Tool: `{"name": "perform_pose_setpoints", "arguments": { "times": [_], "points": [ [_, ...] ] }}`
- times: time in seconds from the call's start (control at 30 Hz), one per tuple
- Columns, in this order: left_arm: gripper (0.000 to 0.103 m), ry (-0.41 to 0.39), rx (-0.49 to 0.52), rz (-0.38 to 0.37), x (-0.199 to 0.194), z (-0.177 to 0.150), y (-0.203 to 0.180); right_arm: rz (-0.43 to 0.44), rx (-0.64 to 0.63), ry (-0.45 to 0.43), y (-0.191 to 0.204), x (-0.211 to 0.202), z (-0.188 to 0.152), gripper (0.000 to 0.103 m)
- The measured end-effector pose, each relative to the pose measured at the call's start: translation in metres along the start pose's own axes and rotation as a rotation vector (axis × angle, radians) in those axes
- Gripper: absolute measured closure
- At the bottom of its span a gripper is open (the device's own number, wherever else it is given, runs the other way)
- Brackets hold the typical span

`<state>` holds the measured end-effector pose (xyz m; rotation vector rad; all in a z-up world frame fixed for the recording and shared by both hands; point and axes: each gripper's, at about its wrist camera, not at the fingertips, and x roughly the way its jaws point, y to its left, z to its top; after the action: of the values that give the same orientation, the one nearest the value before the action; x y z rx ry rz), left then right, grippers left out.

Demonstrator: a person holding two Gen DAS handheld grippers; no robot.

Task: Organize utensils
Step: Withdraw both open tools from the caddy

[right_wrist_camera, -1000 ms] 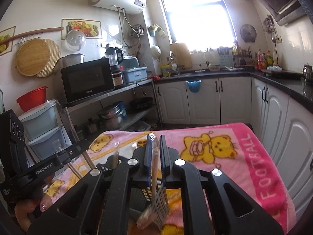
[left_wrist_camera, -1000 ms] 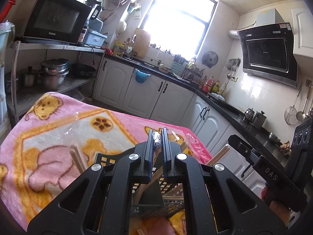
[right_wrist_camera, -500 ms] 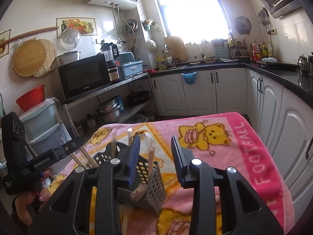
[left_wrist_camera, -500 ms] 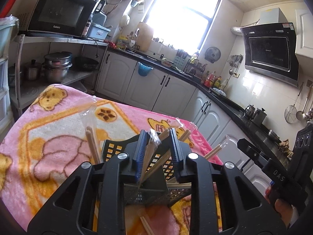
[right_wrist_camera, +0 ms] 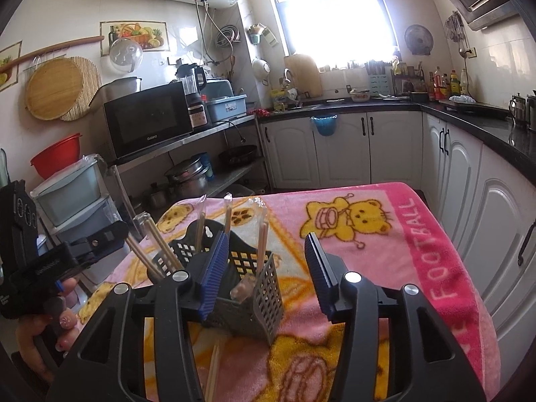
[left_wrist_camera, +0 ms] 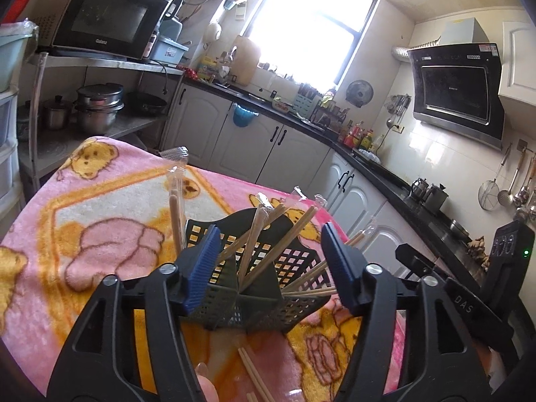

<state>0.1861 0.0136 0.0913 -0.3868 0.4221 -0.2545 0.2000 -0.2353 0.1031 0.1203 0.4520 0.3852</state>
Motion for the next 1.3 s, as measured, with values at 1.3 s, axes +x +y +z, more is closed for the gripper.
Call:
{"name": "perform_pose_setpoints", "arguments": {
  "times": [1.3],
  "points": [
    [0.011,0.048,-0.054,0.095,-0.039,-0.034,0.034,0.023,-0.073,0.107,0.023,-0.02,-0.047,0.043]
  ]
}}
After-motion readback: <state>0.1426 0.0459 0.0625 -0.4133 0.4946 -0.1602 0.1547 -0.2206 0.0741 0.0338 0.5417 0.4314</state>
